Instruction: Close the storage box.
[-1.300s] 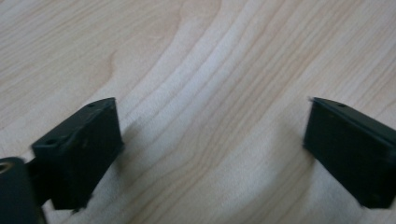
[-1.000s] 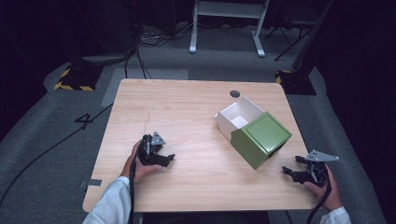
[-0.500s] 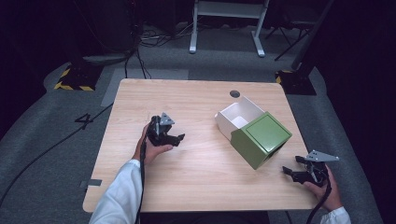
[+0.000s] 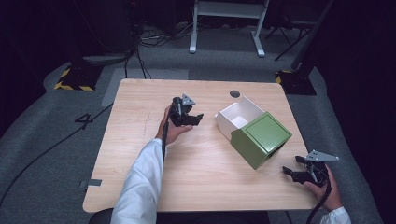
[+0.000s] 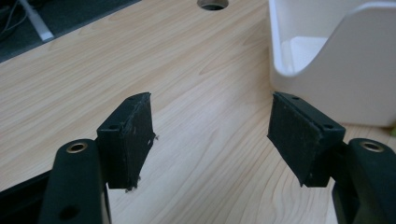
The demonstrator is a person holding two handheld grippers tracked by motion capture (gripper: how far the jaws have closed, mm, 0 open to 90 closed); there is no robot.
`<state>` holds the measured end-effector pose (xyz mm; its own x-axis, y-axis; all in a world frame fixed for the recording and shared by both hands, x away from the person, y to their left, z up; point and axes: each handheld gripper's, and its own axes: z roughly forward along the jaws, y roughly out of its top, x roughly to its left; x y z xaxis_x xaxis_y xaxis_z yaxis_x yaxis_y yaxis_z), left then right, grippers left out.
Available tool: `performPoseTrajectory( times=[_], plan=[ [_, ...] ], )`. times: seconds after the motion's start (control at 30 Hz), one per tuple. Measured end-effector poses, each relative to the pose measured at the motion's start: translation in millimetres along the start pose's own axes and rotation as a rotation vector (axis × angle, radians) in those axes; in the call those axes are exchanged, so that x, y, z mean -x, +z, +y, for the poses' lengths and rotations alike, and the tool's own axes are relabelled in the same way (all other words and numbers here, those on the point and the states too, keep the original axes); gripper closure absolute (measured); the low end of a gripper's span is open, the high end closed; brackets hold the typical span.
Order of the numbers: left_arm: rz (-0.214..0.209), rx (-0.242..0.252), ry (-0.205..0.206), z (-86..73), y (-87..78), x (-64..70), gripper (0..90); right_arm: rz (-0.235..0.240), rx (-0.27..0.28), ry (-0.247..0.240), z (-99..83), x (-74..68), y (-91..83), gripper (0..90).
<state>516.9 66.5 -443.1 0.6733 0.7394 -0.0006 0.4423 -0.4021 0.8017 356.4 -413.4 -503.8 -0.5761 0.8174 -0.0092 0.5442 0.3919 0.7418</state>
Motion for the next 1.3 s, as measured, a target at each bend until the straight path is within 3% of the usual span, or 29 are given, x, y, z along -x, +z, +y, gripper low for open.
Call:
performPoseTrajectory(
  times=[0.3,0.8,0.87,0.97,1.03,1.07,1.3],
  plan=[
    [-0.046,-0.018,0.007,15.9,32.1,16.7,31.8,0.0,0.0,0.0,0.0,0.0,0.0,17.6],
    [-0.163,-0.017,-0.033,20.1,63.5,26.0,57.9,0.001,-0.001,0.0,0.4,0.0,0.4,17.4],
    [-0.203,-0.014,-0.021,20.1,68.3,30.0,62.2,0.001,-0.001,0.0,0.4,0.0,0.4,17.4],
    [-0.227,-0.019,-0.006,20.9,71.3,36.2,67.2,0.001,-0.001,0.0,0.4,0.0,0.4,17.3],
    [-0.244,-0.017,-0.002,21.2,71.8,37.9,67.1,0.001,-0.001,-0.001,0.4,0.0,0.4,17.4],
    [-0.271,-0.022,0.017,22.2,73.3,43.9,66.7,0.002,-0.001,0.0,0.4,0.0,0.4,17.4],
    [-0.322,-0.022,0.083,23.9,71.3,68.9,67.7,0.002,-0.001,0.0,0.4,0.0,0.4,17.4]
  ],
)
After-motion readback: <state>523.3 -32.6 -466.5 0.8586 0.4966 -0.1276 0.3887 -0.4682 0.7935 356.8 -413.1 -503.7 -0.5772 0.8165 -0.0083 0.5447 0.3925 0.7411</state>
